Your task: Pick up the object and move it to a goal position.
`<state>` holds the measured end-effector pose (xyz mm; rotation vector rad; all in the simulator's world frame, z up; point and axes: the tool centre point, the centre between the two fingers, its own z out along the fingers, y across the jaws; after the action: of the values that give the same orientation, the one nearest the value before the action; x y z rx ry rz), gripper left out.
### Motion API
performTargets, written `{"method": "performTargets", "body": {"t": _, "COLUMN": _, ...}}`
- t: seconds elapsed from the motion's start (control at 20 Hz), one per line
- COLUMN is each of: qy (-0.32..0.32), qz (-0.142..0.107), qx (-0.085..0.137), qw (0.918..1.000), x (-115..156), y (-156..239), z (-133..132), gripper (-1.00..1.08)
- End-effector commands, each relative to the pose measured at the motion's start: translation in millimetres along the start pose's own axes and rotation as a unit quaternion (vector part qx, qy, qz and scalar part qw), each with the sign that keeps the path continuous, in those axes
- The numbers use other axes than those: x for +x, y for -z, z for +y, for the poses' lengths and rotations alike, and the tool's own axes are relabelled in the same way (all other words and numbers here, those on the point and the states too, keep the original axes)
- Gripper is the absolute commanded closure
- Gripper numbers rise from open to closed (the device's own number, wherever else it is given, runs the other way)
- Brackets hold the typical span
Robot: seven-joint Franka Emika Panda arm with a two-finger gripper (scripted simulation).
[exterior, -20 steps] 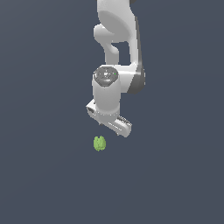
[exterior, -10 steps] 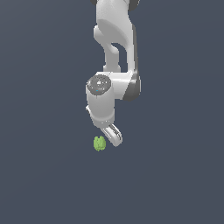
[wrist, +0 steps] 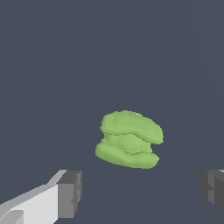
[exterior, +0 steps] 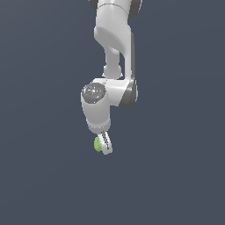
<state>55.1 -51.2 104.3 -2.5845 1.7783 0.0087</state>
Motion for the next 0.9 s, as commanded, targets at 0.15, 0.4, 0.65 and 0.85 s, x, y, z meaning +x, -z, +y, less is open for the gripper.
{"method": "performTargets", "body": {"t": 0.15, "qy": -0.060, "qz": 0.002, "qx": 0.000, "qw": 0.9982, "x": 8.7, "y": -7.0, "z": -1.6, "gripper": -0.92}}
{"method": "performTargets", "body": {"t": 0.4, "qy": -0.093, "qz": 0.003, "qx": 0.000, "qw": 0.9957, "x": 13.4, "y": -10.9, "z": -2.3, "gripper": -0.92}}
{"method": "performTargets", "body": {"t": 0.65, "qy": -0.106, "qz": 0.004, "qx": 0.000, "qw": 0.9943, "x": 15.3, "y": -12.5, "z": -2.6, "gripper": -0.92}}
{"method": "performTargets", "body": {"t": 0.85, "qy": -0.104, "qz": 0.003, "qx": 0.000, "qw": 0.9945, "x": 15.0, "y": -14.1, "z": -2.5, "gripper": -0.92}}
